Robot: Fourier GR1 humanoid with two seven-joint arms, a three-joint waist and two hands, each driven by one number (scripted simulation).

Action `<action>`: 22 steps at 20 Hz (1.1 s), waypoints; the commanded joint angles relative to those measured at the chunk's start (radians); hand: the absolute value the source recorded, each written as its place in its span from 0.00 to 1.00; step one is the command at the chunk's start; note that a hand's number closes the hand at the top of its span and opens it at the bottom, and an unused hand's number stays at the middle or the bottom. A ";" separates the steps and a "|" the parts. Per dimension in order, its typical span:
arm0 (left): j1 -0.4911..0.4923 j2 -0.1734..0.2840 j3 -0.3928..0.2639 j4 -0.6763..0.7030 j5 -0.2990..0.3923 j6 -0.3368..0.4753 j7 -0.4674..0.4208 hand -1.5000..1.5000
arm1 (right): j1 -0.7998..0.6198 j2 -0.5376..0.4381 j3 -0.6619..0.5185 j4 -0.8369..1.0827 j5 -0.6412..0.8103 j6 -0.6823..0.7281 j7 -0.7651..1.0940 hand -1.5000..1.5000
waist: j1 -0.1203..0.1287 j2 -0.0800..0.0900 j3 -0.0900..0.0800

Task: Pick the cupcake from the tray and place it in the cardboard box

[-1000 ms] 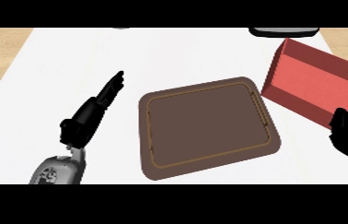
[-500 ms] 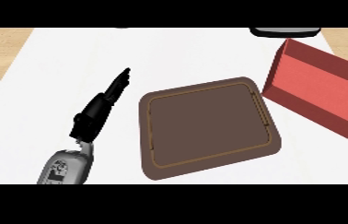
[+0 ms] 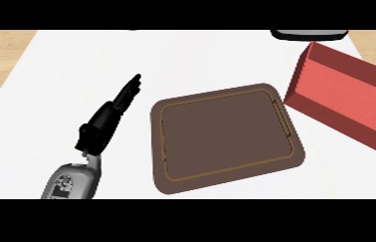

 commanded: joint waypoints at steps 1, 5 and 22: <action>-0.020 -0.001 -0.002 0.005 -0.008 -0.008 0.005 0.50 | -0.056 -0.044 -0.008 0.238 0.055 -0.114 -0.098 1.00 | 0.006 0.003 0.000; 0.015 -0.005 -0.012 -0.016 -0.020 -0.006 -0.004 0.50 | -0.041 -0.103 0.002 0.357 0.062 -0.118 -0.204 1.00 | 0.004 0.001 0.000; -0.067 0.012 0.056 0.068 0.020 -0.053 -0.008 0.50 | -0.176 -0.029 -0.109 1.052 -0.039 -0.416 -0.455 0.00 | 0.007 0.005 0.001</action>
